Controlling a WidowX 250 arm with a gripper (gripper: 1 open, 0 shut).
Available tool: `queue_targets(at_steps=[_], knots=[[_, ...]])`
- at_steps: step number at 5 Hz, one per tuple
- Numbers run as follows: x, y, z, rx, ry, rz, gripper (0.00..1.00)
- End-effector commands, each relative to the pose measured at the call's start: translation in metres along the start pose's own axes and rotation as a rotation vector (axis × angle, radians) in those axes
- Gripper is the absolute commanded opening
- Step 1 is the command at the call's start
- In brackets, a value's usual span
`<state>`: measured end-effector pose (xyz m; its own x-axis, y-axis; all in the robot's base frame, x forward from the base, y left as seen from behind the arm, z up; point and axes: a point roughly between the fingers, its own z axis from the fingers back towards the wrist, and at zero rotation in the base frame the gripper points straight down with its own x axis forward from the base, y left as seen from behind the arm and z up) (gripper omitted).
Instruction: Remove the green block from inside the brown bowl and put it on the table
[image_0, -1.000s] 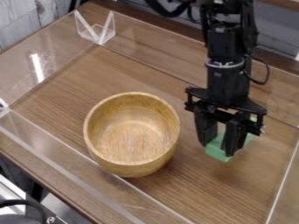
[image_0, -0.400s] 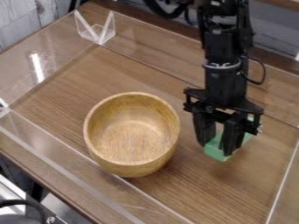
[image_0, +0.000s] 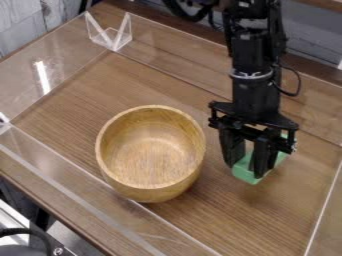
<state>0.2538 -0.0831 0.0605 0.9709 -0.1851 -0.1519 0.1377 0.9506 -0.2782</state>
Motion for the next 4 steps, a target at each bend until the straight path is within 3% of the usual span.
queue_targets(at_steps=[1, 4], knots=[[0.0053, -0.0003, 0.0108, -0.008, -0.041, -0.012, 0.00], [0.0061, 0.0010, 0.0102, -0.022, -0.040, -0.017, 0.00]])
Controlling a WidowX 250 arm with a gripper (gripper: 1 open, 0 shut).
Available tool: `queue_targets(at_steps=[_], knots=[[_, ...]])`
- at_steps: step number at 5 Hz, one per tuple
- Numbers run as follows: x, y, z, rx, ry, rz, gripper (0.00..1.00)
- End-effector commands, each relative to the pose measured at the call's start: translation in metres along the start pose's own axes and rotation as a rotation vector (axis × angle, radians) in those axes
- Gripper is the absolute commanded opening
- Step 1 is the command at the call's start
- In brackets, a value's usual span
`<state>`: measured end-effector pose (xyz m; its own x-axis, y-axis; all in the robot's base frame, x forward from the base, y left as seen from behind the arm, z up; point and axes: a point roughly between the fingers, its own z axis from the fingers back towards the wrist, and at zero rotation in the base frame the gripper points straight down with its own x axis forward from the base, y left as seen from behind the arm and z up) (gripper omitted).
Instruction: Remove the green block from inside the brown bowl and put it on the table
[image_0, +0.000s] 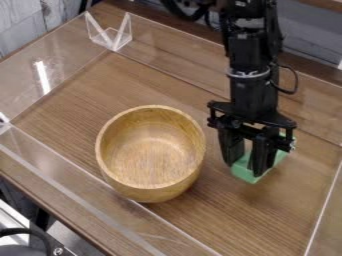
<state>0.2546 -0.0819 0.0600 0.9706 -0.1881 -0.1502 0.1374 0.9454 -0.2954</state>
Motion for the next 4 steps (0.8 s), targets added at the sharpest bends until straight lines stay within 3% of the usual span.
queue_targets(at_steps=[1, 4], knots=[[0.0058, -0.0003, 0.0098, -0.008, -0.038, -0.016, 0.00], [0.0056, 0.0003, 0.0085, -0.021, -0.031, -0.021, 0.00]])
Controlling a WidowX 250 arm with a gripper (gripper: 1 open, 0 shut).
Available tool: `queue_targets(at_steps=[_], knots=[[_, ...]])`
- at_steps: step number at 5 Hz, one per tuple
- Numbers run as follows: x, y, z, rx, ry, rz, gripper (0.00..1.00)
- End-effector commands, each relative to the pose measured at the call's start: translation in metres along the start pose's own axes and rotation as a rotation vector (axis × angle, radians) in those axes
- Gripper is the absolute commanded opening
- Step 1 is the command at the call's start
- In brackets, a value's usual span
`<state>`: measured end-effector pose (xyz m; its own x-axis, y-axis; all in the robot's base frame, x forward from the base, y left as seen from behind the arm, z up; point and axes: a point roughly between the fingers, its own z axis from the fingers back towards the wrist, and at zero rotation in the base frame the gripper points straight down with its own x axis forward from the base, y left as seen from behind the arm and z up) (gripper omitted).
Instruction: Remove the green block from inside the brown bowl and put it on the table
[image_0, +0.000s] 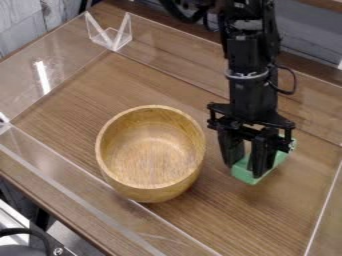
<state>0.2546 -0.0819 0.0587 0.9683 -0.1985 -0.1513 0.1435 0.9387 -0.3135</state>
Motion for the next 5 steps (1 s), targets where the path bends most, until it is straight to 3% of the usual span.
queue_targets(at_steps=[1, 5], knots=[[0.0052, 0.0000, 0.0094, -0.008, -0.032, -0.013, 0.00], [0.0077, 0.0021, 0.0097, -0.027, -0.027, -0.017, 0.00]])
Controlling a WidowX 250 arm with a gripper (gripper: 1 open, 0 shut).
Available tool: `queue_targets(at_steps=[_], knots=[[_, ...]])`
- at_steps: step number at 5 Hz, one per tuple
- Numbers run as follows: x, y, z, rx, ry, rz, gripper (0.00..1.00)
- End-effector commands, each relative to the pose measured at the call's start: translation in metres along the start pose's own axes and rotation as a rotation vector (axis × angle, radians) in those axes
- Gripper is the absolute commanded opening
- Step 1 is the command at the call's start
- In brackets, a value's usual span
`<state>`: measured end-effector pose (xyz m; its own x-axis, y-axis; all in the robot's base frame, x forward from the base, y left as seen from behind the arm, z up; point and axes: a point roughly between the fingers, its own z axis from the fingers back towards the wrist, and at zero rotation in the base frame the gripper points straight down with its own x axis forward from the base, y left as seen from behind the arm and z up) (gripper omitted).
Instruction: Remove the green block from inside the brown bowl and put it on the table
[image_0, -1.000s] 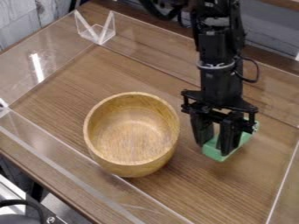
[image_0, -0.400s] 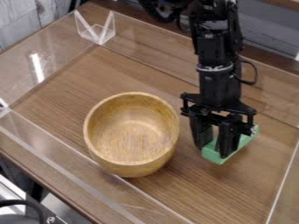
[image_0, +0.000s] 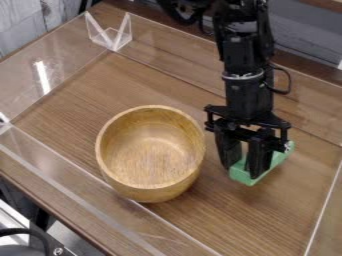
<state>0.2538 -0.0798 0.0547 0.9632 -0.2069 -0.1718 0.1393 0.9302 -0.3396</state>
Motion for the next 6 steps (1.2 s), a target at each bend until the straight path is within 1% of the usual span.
queue_targets(at_steps=[1, 6], knots=[[0.0093, -0.0006, 0.0142, -0.004, -0.052, -0.017, 0.00], [0.0165, 0.0032, 0.0176, -0.025, -0.065, -0.020, 0.00]])
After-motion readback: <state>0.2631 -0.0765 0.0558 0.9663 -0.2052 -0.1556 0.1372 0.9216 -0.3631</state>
